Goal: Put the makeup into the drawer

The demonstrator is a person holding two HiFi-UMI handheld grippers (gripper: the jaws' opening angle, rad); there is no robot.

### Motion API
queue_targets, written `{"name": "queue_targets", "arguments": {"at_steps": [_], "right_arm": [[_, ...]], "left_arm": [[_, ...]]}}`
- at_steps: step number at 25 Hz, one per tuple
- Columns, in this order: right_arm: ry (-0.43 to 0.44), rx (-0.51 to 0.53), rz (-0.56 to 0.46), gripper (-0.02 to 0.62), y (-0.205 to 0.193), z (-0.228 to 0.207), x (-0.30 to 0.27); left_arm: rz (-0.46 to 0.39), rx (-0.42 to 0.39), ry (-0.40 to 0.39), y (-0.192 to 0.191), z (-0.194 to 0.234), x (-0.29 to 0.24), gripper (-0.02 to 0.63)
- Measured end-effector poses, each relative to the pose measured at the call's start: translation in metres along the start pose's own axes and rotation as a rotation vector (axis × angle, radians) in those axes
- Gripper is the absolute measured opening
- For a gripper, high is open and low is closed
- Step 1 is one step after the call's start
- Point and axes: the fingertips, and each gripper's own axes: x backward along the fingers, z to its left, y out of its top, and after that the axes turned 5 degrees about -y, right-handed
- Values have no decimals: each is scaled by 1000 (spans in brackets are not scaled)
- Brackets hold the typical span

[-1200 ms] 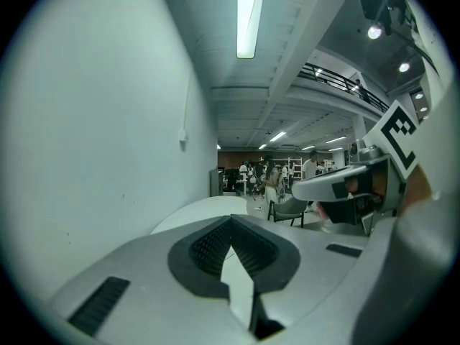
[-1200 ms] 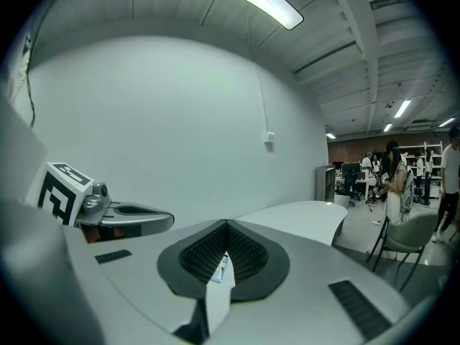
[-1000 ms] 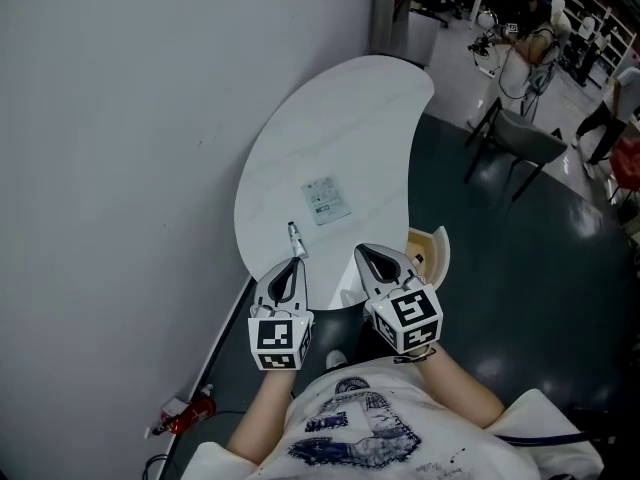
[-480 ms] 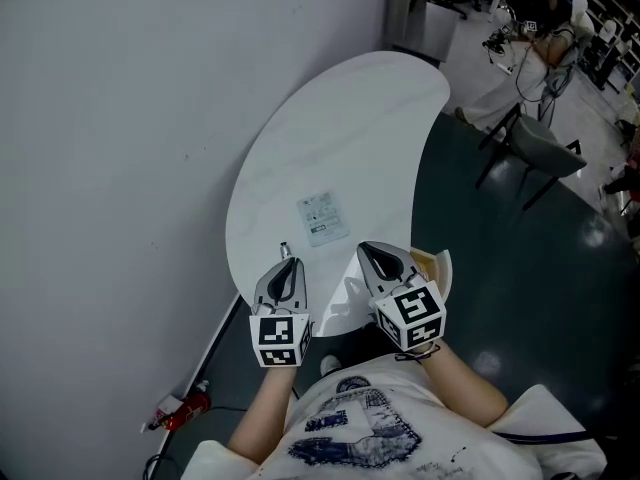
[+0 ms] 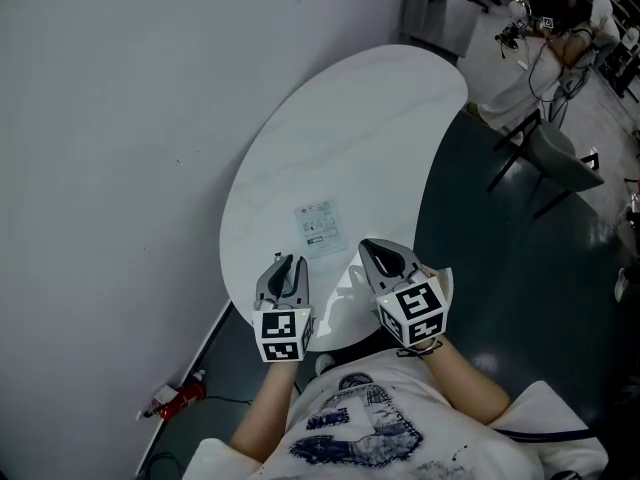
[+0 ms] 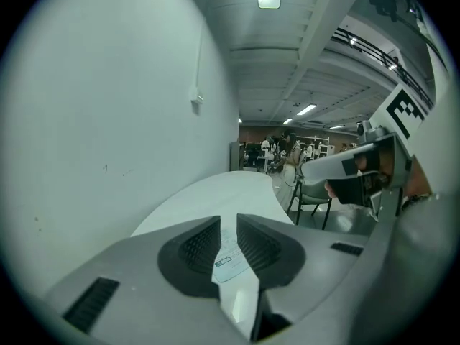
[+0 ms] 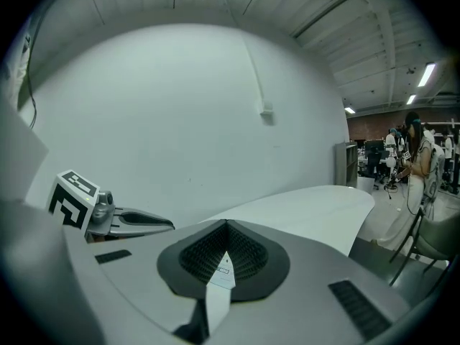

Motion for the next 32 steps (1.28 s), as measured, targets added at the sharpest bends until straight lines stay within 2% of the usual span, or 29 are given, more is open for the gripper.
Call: {"name": "queue_targets", "arguments": {"at_steps": [11,17,24,32], "right_arm": [[46,-13,39,20,-12,-41,-18],[53,-27,58,20,-24,-65,-20],[50,-45,95,20,-46,-77,-35],[48,-61,129,20,-53,-101,-29]], "left_arm": [[69,36,39,-15,-5,-50,181],[108,48,55,-27,-15,-82,246],[143,61,74,-49,-8,-116,321],[190,77,73,-59,-20,-150,370]]}}
